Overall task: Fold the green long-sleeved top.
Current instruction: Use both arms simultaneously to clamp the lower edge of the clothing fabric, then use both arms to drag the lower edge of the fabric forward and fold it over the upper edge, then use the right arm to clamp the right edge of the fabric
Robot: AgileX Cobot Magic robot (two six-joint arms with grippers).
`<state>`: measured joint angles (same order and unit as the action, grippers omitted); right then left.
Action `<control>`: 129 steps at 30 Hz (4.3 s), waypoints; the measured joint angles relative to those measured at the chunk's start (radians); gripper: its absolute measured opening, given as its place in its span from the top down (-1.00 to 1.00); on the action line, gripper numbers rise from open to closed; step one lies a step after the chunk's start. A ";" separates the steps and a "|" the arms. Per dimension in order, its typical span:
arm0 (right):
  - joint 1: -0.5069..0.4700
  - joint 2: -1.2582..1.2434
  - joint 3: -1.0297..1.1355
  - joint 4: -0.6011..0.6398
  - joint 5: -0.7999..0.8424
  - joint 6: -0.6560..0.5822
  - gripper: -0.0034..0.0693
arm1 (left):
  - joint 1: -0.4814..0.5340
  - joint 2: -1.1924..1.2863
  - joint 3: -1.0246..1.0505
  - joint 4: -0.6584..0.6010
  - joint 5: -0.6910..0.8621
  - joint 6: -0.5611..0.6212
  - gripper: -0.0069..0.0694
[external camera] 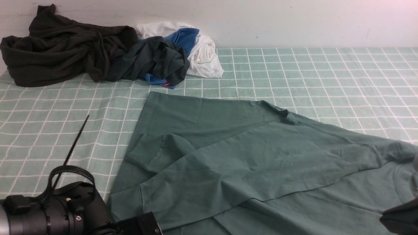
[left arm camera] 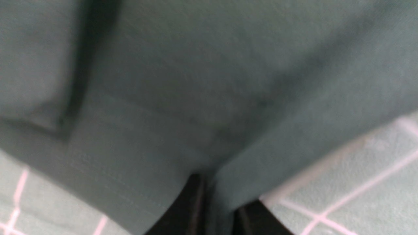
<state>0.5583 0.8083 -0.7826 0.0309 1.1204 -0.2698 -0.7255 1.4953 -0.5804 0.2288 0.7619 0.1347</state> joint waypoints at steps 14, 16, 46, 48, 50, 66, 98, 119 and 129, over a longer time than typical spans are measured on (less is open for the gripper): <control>0.000 0.240 0.001 0.069 0.063 -0.352 -0.22 | 0.000 -0.121 -0.033 -0.020 0.182 -0.045 0.79; 0.000 0.309 0.020 0.060 0.036 -0.372 -0.31 | 0.000 -0.164 -0.015 -0.034 0.216 -0.046 0.79; 0.000 0.551 0.301 -0.128 -0.348 -0.502 0.77 | 0.000 -0.229 0.011 -0.037 0.208 -0.046 0.80; 0.000 0.532 0.273 -0.140 -0.312 -0.499 0.84 | 0.000 -0.229 -0.026 -0.028 0.232 -0.047 0.80; -0.002 0.504 0.217 -0.169 -0.255 -0.493 0.84 | 0.001 -0.229 -0.073 -0.008 0.268 -0.048 0.79; -0.366 0.827 -0.452 -0.047 -0.205 -0.642 0.85 | 0.401 0.228 -0.901 0.074 0.283 0.212 0.77; -0.261 1.378 -0.871 0.204 -0.313 -0.121 -0.10 | 0.526 0.735 -1.354 0.068 0.271 -0.055 -0.34; -0.568 1.029 -0.827 -0.137 -0.046 0.221 -0.10 | 0.478 0.580 -0.997 -0.168 0.391 0.081 0.83; -0.809 0.876 -0.378 -0.093 -0.283 0.222 -0.19 | 0.479 0.551 -0.887 -0.124 0.276 0.037 0.83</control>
<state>-0.2508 1.6843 -1.1604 -0.0623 0.8369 -0.0473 -0.2464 2.0466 -1.4672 0.1045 1.0378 0.1717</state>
